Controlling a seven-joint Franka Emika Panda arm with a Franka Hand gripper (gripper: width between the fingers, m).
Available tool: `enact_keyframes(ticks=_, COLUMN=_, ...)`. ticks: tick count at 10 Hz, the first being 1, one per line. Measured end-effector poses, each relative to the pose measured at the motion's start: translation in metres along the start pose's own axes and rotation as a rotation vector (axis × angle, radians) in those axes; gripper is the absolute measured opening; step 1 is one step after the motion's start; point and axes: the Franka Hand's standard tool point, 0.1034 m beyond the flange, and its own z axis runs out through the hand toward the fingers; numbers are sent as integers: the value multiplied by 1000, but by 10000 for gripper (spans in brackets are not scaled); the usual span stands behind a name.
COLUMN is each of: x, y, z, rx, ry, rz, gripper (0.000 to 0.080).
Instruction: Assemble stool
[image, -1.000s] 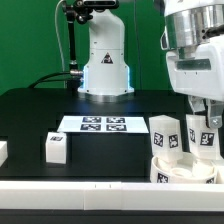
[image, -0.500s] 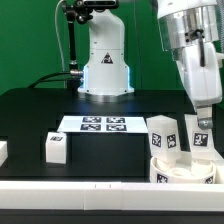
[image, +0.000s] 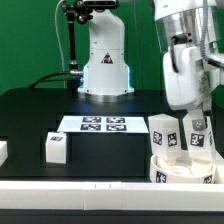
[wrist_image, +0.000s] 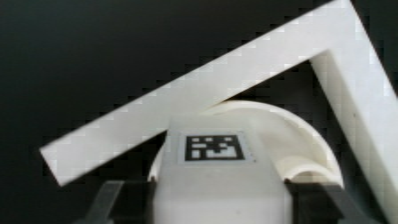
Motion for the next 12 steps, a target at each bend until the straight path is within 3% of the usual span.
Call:
enact_keyframes(ticks=6, x=-1, y=0, z=0, rx=1, ry=-37, rz=148, gripper=337)
enact_keyframes(ticks=8, x=-2, y=1, z=0, rx=29, ry=-60, rz=206, gripper=337)
enact_keyframes(ticks=10, x=-2, y=1, z=0, rx=29, ry=-62, rz=182, gripper=338)
enact_keyframes(ticks=11, x=-3, y=1, z=-1, rx=30, ry=-63, rz=170, gripper=507)
enact_keyframes(ticks=12, x=-4, y=-1, z=-4, rx=34, ry=-68, rz=159, gripper=621)
